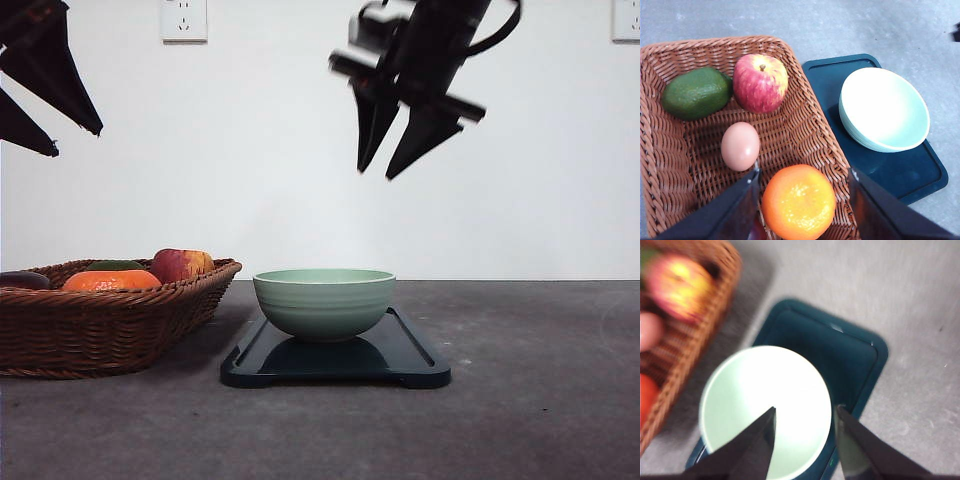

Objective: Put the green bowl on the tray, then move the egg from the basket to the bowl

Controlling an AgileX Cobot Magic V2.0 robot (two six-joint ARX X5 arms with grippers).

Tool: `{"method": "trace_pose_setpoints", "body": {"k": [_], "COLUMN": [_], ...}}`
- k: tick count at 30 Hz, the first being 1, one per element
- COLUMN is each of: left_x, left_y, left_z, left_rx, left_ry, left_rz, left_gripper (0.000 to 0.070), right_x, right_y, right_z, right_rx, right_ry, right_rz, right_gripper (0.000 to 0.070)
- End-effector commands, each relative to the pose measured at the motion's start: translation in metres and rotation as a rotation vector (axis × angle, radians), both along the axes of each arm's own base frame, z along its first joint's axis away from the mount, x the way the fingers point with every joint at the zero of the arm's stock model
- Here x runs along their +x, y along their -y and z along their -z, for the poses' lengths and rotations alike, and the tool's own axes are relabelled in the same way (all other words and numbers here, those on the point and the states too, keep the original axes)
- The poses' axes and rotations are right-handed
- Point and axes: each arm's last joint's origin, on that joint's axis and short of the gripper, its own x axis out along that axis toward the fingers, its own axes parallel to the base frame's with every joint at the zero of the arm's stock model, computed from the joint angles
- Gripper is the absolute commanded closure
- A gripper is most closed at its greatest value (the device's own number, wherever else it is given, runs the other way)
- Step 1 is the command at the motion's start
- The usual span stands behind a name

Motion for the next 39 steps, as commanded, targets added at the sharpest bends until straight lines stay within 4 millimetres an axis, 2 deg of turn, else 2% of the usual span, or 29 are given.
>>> {"method": "trace_pose_setpoints", "body": {"k": [1,15,21,25,30,35,39], "left_x": [0.003,0.003,0.003,0.006,0.02,0.045,0.071], "left_y": [0.001,0.001,0.001,0.002,0.004,0.011,0.019], "left_z": [-0.005,-0.005,-0.006,-0.014,-0.03,-0.038,-0.036], "left_rx": [-0.001,-0.004,-0.004,-0.006,0.023,0.078,0.162], "left_ry": [0.027,0.024,0.025,0.041,-0.044,-0.183,-0.242], "left_rz": [0.009,0.007,0.006,0.006,-0.018,-0.031,-0.024], "left_gripper": [0.035,0.035,0.0349,0.0349,0.0349,0.0348,0.0329], "right_x": [-0.006,-0.108,-0.143,-0.153,-0.153,-0.153,-0.153], "right_y": [0.0,0.054,0.072,0.077,0.078,0.077,0.077], "right_z": [0.017,0.042,0.043,0.035,0.026,0.026,0.026], "right_rx": [-0.015,0.065,0.105,0.122,0.162,0.164,0.164], "right_ry": [-0.017,0.121,0.123,0.17,0.243,0.248,0.247], "right_rz": [-0.014,-0.003,0.033,0.029,0.03,0.03,0.03], "right_gripper": [0.0475,0.0475,0.0475,0.0475,0.0475,0.0475,0.0475]}}
